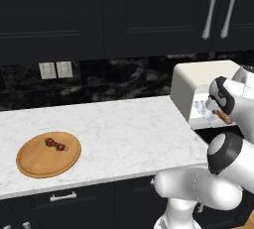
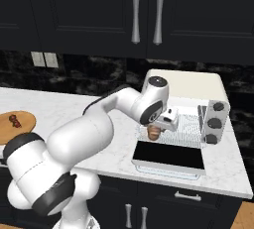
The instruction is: Pick up the kebab skewer and baguette bread, and place them inside the toaster oven. Close the toaster oven door and start by setting the timer.
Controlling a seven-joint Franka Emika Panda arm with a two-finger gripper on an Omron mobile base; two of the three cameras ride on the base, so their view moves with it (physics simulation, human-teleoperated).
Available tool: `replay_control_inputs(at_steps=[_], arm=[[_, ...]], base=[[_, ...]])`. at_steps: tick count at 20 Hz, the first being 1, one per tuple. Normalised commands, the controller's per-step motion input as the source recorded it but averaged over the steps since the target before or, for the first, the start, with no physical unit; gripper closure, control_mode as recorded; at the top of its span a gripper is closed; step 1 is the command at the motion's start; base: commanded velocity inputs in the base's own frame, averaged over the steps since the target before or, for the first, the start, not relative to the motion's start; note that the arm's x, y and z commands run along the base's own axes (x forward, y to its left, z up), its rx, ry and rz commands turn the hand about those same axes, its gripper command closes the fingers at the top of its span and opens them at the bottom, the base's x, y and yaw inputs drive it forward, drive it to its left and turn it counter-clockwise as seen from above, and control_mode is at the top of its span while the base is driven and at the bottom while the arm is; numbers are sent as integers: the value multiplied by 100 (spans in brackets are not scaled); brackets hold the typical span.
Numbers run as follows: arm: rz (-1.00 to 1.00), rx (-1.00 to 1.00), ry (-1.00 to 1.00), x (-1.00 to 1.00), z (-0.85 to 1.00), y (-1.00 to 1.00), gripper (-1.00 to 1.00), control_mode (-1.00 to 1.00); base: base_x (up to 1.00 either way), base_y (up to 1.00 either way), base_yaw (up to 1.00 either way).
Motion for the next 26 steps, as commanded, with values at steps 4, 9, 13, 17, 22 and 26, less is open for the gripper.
replay_control_inputs(at_steps=[4, 9, 13, 17, 22, 26], arm=[[0, 0, -4, 15, -1, -4, 100, -100], [0, 0, 0, 10, -9, 0, 100, -100], [0, 0, 0, 19, -10, 0, 100, -100], [0, 0, 0, 15, -15, 0, 100, -100], [0, 0, 0, 7, -9, 0, 100, -100], [0, 0, 0, -9, -22, 0, 100, -100]], base=[[0, 0, 0], [0, 0, 0], [0, 0, 0], [0, 0, 0], [0, 0, 0], [0, 0, 0]])
